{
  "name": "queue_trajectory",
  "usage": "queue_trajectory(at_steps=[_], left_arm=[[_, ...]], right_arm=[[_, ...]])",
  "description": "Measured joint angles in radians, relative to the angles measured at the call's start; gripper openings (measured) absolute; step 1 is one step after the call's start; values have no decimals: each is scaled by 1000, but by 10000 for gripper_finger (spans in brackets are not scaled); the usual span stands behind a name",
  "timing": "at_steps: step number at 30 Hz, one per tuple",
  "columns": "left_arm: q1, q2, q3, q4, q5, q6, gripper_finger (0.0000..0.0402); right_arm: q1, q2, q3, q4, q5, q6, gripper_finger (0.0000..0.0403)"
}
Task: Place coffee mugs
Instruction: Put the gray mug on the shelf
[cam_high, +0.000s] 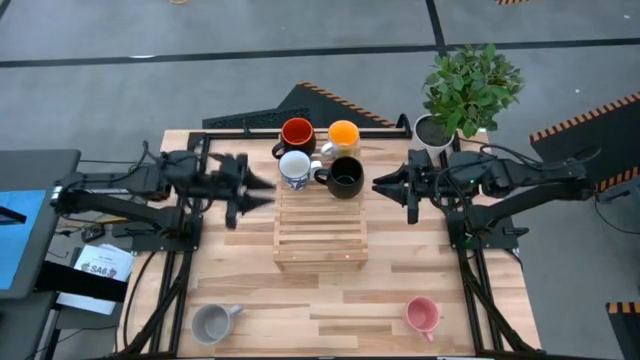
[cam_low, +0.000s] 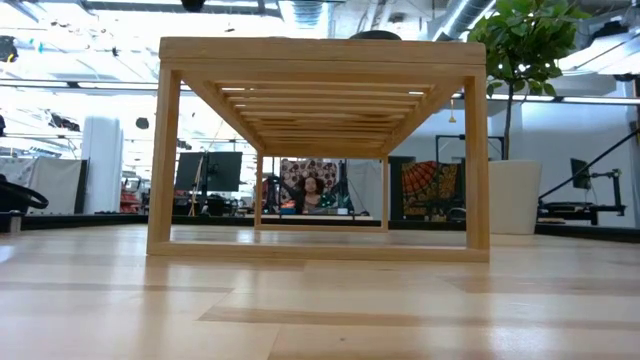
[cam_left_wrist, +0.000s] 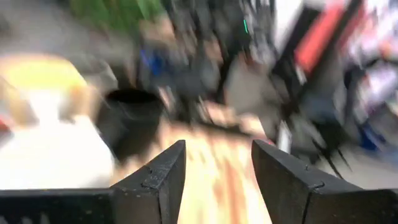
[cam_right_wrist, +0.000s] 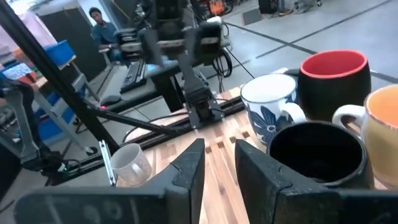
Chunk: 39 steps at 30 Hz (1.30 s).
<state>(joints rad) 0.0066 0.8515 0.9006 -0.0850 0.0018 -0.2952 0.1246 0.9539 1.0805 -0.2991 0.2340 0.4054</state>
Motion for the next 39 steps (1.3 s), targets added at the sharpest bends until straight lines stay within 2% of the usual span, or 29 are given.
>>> queue_trajectory(at_steps=[3, 7, 12, 19, 24, 32, 39], left_arm=[[-77, 43, 108, -260, 69, -53, 159], [-237, 114, 217, -563, 88, -161, 147], [-460, 192, 234, -745, 84, -337, 142], [-760, 330, 233, -846, -40, -479, 147], [-903, 442, 211, -844, -84, -594, 157], [-995, 579, 209, -886, -90, -739, 197], [-1010, 640, 206, -885, -86, -757, 218]], right_arm=[[0, 3, 0, 3, 0, 6, 117], [0, 8, 0, -2, 0, 6, 117], [-3, 8, 0, -6, 1, 6, 117], [-3, 8, 0, -8, 1, 6, 117], [-3, 8, 0, -31, 1, 5, 117], [-3, 8, 0, -67, 2, 5, 117], [-3, 8, 0, -67, 3, -18, 117]])
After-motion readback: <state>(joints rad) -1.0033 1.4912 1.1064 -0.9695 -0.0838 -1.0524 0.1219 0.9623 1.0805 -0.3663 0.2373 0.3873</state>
